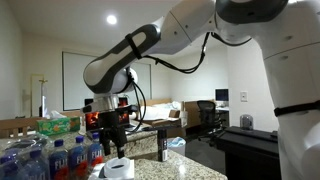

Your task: Put the bottle on the can, then pick the black object and put it on the can, then pick the clear tape and put it on the counter

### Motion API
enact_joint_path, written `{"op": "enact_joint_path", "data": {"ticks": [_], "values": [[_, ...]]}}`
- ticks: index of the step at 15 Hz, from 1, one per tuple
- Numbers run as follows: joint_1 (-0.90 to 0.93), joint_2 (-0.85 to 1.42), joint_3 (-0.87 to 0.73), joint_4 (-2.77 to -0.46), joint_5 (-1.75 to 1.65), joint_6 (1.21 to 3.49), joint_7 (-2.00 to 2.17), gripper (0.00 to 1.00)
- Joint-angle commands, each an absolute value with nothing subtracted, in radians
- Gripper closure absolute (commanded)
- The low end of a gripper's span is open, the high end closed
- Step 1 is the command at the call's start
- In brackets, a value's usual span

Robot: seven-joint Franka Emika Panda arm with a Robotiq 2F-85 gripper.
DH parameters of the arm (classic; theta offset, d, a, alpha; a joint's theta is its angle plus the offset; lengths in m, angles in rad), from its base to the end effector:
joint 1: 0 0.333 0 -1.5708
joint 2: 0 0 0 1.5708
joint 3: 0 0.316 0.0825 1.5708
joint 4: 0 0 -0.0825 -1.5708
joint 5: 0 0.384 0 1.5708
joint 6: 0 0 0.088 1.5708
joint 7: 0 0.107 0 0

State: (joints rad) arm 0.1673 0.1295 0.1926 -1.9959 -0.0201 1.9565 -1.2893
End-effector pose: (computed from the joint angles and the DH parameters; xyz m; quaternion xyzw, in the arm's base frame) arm 0.5264 0.1944 0.3846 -0.6730 -0.7350 0.0728 0.0403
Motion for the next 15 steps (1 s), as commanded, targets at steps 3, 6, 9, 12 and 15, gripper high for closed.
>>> {"op": "enact_joint_path", "data": {"ticks": [3, 6, 9, 12, 15], "values": [[0.171, 0.038, 0.202, -2.173, -0.01, 2.05, -1.234, 0.0], [0.176, 0.025, 0.203, -2.234, 0.005, 2.134, -1.156, 0.0], [0.173, 0.035, 0.198, -2.264, 0.044, 2.261, -1.052, 0.0], [0.174, 0.032, 0.198, -2.291, 0.07, 2.385, -0.953, 0.0], [0.177, 0.049, 0.197, -2.299, 0.046, 2.483, -0.818, 0.0]]}}
